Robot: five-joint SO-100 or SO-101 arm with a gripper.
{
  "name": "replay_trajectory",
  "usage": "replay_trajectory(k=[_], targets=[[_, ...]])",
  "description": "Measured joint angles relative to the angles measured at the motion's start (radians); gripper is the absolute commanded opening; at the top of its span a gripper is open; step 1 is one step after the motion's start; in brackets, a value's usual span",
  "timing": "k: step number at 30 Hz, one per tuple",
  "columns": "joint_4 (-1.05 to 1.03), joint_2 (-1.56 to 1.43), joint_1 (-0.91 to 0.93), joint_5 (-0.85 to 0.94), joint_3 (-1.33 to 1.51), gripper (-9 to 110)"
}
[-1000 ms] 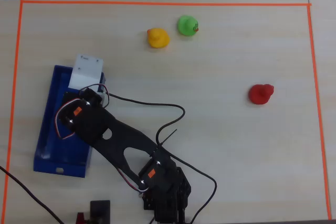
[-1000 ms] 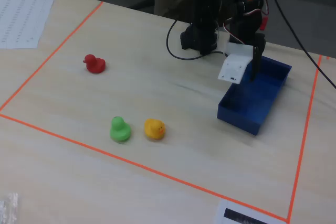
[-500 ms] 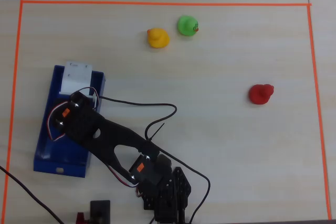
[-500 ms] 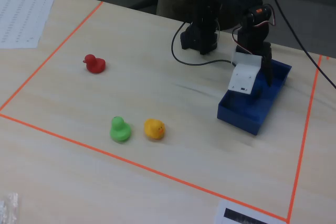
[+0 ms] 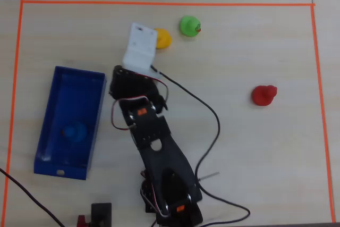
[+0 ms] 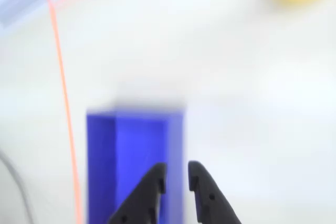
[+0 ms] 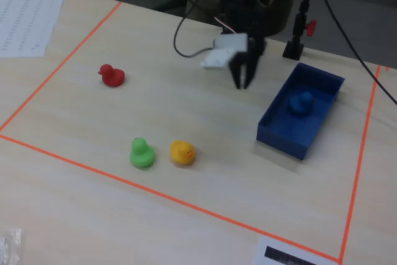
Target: Grasp blue duck and put it into box.
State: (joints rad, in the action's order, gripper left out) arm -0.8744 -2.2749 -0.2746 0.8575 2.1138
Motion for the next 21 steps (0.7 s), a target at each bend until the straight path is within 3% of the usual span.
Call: replay_trajectory(k=[6, 11, 21], targets=[[0.33, -0.492, 0.298, 0.221, 0.531, 0], [0.371, -0.824, 0.433, 0.311, 0.914, 0], [-0.163, -1.031, 0.436, 0.463, 1.002, 0]])
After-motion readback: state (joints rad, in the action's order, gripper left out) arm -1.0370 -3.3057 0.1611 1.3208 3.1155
